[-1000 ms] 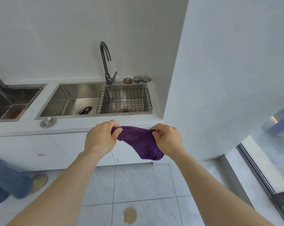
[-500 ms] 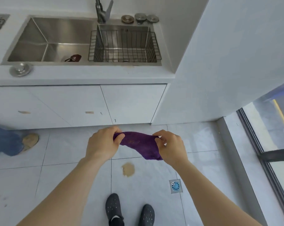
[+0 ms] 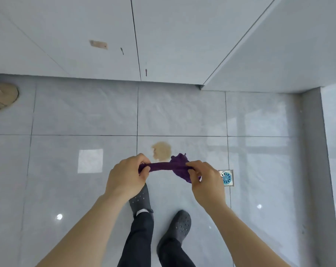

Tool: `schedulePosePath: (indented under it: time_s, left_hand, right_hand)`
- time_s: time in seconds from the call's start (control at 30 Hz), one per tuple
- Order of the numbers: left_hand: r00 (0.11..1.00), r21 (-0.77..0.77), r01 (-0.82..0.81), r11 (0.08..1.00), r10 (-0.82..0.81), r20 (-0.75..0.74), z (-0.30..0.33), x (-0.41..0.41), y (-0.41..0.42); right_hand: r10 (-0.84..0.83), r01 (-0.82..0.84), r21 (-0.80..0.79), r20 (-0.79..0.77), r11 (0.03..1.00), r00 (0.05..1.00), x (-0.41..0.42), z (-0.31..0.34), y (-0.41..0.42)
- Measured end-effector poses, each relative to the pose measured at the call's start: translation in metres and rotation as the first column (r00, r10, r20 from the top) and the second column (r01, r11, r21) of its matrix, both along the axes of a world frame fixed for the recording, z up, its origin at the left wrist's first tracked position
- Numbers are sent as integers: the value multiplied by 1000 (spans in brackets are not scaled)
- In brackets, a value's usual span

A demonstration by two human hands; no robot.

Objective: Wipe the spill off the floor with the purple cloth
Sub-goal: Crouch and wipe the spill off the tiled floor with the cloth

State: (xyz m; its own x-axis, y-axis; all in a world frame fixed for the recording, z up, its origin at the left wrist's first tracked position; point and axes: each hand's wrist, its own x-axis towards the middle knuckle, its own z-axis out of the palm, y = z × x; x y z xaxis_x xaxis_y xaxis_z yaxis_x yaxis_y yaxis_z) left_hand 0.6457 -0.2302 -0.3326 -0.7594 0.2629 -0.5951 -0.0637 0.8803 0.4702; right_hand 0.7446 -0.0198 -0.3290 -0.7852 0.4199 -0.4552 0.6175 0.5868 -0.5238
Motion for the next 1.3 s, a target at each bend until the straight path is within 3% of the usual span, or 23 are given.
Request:
schedulePosePath:
  time_s: [0.27,0.53,0.67,0.87,1.07,1.3]
  left_hand:
    - [996,-15,4,1000,-2,90,-185,34,-6]
    - [995,-6,80,997,-79,60,-356,25,-8]
    - [996,4,89,996,-89,5,-421,15,-14]
    - [985,79,24,997,-10,-171,-475,-3,-13]
    - [901,58,81,995,-49,-430,-491,-23,-11]
    - [804,-140,84,987,-150,-575,-512,-29,-22]
  right_hand:
    - [41,-43,32,65,999,997,39,-181,-12]
    - [184,-182,157,1,971,983,37,-345,-10]
    - [204,-174,247,-103,953,973,20,-408,-14]
    - [212,-79,396,-303,915,929,-13,-463,-13]
    - [177,11,369,-473,929,863,-35,-484,-5]
    - [548,-388,494,-229,778,805,-9,-517,-12]
